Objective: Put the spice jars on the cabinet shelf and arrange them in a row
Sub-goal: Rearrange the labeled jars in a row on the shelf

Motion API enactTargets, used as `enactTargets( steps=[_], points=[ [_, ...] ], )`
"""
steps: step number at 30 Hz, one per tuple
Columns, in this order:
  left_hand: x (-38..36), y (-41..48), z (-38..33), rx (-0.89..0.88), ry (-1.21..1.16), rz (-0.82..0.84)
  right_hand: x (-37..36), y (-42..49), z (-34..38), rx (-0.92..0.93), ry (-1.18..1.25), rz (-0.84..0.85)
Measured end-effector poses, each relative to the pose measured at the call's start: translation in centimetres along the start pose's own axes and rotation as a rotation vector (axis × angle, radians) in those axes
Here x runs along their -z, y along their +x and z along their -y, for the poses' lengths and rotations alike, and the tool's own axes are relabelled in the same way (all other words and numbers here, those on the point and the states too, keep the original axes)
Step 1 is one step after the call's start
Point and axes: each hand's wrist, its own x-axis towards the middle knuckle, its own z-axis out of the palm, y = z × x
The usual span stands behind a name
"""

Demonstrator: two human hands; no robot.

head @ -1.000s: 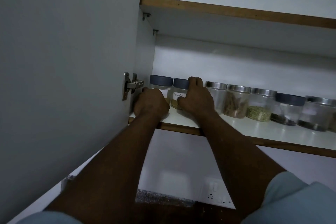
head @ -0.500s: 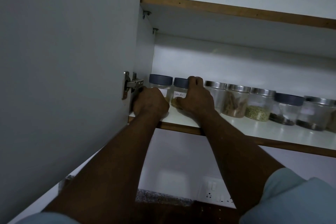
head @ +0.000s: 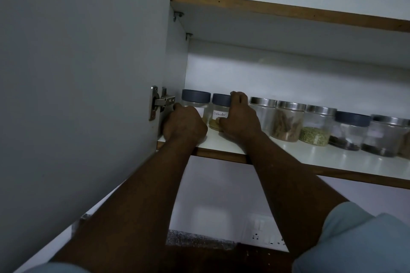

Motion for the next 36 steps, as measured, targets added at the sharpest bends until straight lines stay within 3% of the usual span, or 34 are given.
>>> enactTargets(
  steps=[18,22,28,32,36],
  points=[
    [-0.4,0.5,0.2,-0.083,0.030,-0.011,0.5,-0.2,-0.2,-0.008,0.016,0.001],
    [-0.5,0.2,-0.1,-0.254,0.102,-0.047,1.4,-0.7,0.5,-0.065,-0.021,-0.105],
    [-0.5,0.1,-0.5,-0.358,0.074,0.016,4.5,-2.3,-2.5,0.035,-0.157,-0.326],
    [-0.5,-0.1,-1.2,-0.397,0.126,0.074,6.0,-2.9,-7.3,-0.072,-0.170,-0.228],
    [-1.0,-0.3,-2.5,-0.399,0.168,0.114,5.7,-2.6,-7.8,-0.100,-0.107,-0.159]
  ],
)
